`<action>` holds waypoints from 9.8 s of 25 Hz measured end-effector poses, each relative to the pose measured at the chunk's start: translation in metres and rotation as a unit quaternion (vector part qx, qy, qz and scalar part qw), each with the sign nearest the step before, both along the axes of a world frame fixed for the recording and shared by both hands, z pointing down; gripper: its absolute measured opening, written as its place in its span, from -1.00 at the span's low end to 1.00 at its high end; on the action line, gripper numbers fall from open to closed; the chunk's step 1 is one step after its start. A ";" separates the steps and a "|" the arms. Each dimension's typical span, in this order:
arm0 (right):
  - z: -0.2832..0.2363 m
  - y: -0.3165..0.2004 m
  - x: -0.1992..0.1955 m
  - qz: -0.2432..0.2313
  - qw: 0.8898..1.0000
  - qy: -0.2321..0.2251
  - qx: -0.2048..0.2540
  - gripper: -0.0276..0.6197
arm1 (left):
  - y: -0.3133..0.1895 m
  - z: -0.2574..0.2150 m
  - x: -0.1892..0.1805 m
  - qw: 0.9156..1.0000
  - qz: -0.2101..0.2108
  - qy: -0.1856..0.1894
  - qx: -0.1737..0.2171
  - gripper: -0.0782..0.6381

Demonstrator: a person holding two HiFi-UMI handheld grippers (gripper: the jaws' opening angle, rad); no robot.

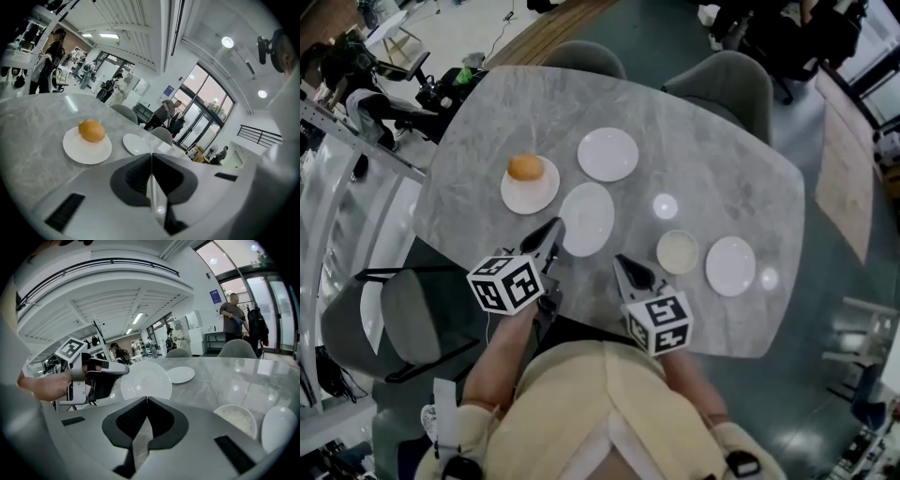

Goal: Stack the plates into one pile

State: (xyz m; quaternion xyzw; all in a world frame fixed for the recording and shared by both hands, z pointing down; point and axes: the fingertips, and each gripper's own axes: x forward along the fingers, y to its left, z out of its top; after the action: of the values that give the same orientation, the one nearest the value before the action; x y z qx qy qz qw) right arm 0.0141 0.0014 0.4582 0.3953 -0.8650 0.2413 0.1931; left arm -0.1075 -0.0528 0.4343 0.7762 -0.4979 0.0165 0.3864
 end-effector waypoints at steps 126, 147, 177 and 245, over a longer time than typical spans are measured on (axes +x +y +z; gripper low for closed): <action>-0.047 0.032 0.183 0.358 0.933 -0.006 0.040 -0.90 | -0.022 -0.025 0.151 0.954 0.268 -0.073 0.112 -0.77; -0.016 0.083 0.276 0.510 0.860 -0.022 -0.007 -0.55 | 0.003 -0.012 0.198 0.935 0.324 -0.094 0.108 -0.77; 0.081 0.051 0.359 0.538 0.823 -0.106 -0.146 -0.55 | -0.031 0.025 0.230 0.950 0.238 -0.185 0.085 -0.77; 0.027 0.051 0.319 0.549 0.825 -0.128 -0.046 -0.86 | -0.013 0.004 0.182 0.968 0.174 -0.146 0.106 -0.77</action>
State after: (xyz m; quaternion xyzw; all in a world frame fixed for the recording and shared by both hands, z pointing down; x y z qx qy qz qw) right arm 0.3329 0.0527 0.4851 0.7611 -0.5100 0.3952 -0.0663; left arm 0.0749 -0.0657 0.4380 0.8768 -0.4046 0.1437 0.2162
